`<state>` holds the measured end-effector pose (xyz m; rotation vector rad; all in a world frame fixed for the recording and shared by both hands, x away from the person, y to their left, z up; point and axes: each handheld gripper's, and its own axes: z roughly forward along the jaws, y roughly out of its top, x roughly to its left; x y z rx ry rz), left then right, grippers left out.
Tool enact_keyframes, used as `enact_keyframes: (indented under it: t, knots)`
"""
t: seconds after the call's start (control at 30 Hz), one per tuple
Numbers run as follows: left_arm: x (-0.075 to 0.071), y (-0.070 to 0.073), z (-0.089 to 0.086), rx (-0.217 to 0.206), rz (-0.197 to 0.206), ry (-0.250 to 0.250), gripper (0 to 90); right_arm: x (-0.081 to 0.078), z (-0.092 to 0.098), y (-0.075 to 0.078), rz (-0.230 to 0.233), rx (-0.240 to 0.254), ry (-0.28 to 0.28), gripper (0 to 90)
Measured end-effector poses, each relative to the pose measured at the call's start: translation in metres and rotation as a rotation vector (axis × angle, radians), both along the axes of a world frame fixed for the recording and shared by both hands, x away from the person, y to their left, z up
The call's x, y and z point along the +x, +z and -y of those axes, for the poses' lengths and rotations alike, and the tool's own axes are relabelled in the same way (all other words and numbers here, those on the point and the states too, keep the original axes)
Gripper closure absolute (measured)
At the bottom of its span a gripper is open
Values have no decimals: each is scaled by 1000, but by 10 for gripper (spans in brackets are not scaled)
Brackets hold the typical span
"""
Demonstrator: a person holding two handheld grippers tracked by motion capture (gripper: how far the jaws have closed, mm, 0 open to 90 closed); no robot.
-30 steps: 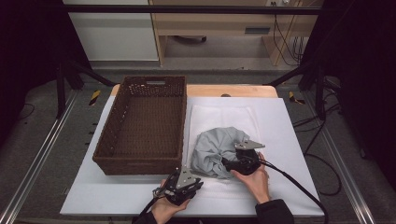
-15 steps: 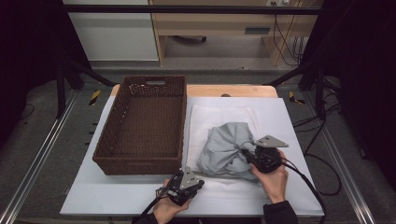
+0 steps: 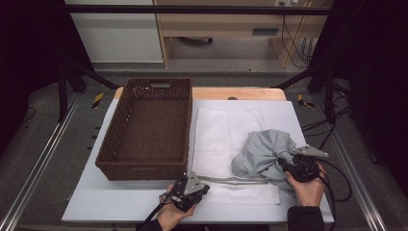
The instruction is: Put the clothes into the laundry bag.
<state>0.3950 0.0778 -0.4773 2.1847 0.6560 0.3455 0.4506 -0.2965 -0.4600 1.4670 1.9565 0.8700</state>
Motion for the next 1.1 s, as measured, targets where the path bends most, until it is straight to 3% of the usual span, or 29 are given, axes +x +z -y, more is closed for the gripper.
enact_keyframes:
  t: [0.1, 0.2, 0.33, 0.43, 0.6, 0.73, 0.83, 1.0, 1.1]
  knots:
    - [0, -1, 1, 6, 1, 2, 900, 1, 1, -5, 5, 2, 0, 459]
    - [1, -2, 1, 14, -2, 3, 900, -4, 2, 9, 50, 14, 3, 330]
    - [2, -3, 1, 20, -6, 5, 900, -17, -5, 35, 143, 49, 35, 276]
    - [2, -4, 2, 27, -3, 5, 900, -24, -22, 48, 190, 47, 97, 270]
    - [2, -5, 3, 38, -2, 7, 899, -30, -56, 56, 207, 85, 236, 299]
    - [2, -6, 3, 43, -4, 6, 899, -29, -76, 49, 178, 127, 318, 423]
    - [2, -6, 4, 43, -3, 6, 898, -25, -88, 36, 118, 153, 362, 480]
    - [1, -7, 4, 45, 1, 7, 897, -24, -104, 16, 22, 138, 422, 580]
    - [1, -7, 4, 48, 0, 8, 896, -25, -112, 2, -18, 86, 455, 575]
